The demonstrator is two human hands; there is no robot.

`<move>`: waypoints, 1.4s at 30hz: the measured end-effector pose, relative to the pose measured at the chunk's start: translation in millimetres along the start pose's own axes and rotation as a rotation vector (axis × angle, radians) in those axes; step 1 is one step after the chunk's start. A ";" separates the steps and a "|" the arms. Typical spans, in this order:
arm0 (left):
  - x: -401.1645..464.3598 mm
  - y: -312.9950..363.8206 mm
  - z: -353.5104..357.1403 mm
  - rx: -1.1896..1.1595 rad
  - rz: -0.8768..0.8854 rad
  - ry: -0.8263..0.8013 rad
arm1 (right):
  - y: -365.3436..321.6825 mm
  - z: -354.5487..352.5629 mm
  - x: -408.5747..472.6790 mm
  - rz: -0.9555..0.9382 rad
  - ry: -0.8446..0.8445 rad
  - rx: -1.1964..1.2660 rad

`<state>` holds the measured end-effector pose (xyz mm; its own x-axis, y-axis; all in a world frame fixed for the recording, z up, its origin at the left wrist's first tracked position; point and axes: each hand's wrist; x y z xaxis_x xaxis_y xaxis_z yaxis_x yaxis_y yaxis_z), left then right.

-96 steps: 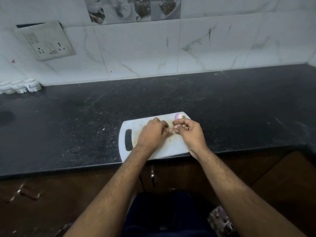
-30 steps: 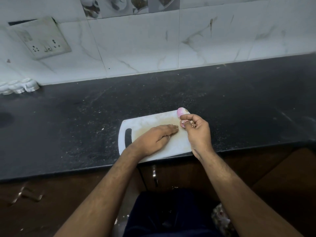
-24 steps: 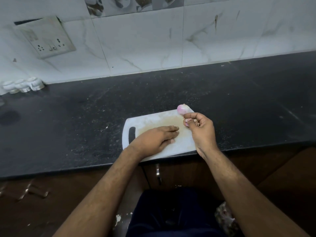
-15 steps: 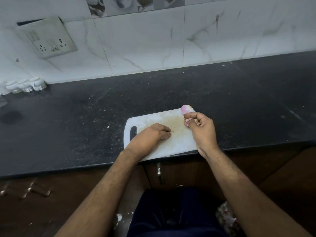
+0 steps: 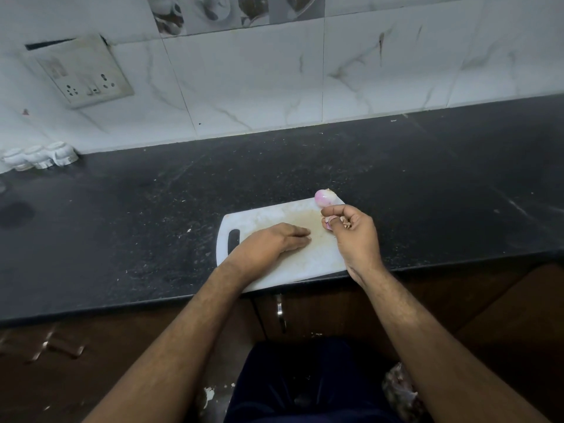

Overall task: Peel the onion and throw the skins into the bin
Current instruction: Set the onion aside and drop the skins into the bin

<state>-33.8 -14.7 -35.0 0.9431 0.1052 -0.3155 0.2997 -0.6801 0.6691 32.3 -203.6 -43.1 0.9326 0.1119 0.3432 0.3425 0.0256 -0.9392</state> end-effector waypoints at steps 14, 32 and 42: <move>-4.0 13.7 -8.5 0.391 0.095 0.184 | -0.3 1.1 -0.4 -0.013 -0.019 -0.061; -63.6 -12.9 12.1 -0.995 -0.040 0.632 | -33.6 37.3 -21.7 0.325 -0.187 0.313; -165.0 -69.0 24.6 -1.487 -0.132 0.735 | -78.2 133.2 -132.2 0.624 -0.227 0.695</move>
<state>-213.6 -3.0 -45.6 0.6347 0.6919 -0.3441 -0.1624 0.5548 0.8160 -133.0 -88.1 -16.9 0.8548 0.4924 -0.1637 -0.4202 0.4716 -0.7753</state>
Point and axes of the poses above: each hand's wrist, its own x-axis towards the middle knuckle, its own z-axis out of the palm, y = z × x, and after that the axes turned 15 degrees about -z, right-handed
